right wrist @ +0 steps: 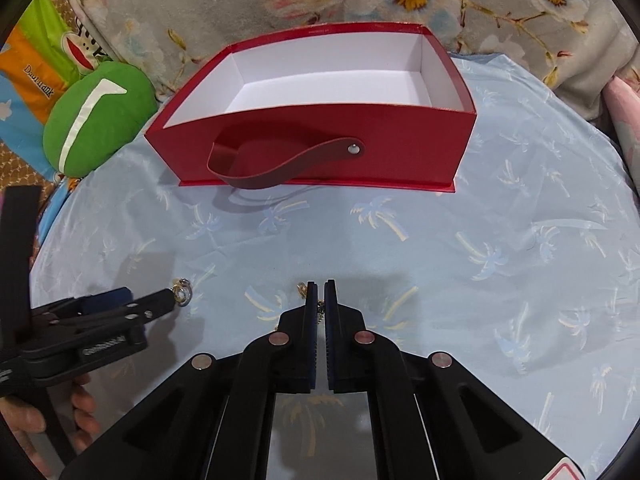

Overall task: Organize jewelry
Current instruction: 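Grasp the pearl-topped ring with the left gripper while the right grasps the black-pendant gold chain, then carry the ring and pendant chain over the red box with both grippers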

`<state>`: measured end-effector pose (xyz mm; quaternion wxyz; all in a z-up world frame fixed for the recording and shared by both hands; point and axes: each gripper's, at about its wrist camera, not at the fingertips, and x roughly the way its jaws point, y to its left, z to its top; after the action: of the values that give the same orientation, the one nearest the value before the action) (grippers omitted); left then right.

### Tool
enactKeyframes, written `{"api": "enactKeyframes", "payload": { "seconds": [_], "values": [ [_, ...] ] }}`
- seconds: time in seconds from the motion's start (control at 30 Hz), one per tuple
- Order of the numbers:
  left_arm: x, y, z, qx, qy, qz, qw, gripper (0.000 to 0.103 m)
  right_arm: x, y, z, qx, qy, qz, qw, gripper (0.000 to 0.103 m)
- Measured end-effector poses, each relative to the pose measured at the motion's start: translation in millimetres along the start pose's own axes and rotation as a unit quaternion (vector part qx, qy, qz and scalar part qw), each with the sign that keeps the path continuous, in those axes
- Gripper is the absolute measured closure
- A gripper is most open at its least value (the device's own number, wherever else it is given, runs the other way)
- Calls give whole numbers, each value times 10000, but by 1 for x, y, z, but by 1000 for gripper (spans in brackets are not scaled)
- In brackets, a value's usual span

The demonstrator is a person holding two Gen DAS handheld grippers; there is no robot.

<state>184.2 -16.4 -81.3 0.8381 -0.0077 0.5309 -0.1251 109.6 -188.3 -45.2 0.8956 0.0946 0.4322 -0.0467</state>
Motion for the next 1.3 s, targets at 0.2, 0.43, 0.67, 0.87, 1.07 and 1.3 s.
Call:
{"api": "enactKeyframes", "payload": {
  "seconds": [0.2,0.43,0.67,0.87,1.07,1.3],
  "values": [
    [6,-8,3,104,13,9,9999,36,-15,-5,4,59,-167,32,9998,100],
    [5,-14,5,143,-30,-167,9998,67,-19,-7,5,70,-187,65,9998,100],
    [3,-10,4,28,37,-431,9991,86,-17,-6,4,61,-157,109,9998,100],
    [-10,-6,4,-10,-97,-538,9985,86,-18,-6,2,62,-157,131,9998,100],
    [-41,2,5,-32,-362,-563,9978,86,-27,-4,3,58,-247,158,9996,100],
    [-82,12,17,-66,-781,-487,9957,86,-53,2,15,-8,-553,226,9982,100]
  ]
}}
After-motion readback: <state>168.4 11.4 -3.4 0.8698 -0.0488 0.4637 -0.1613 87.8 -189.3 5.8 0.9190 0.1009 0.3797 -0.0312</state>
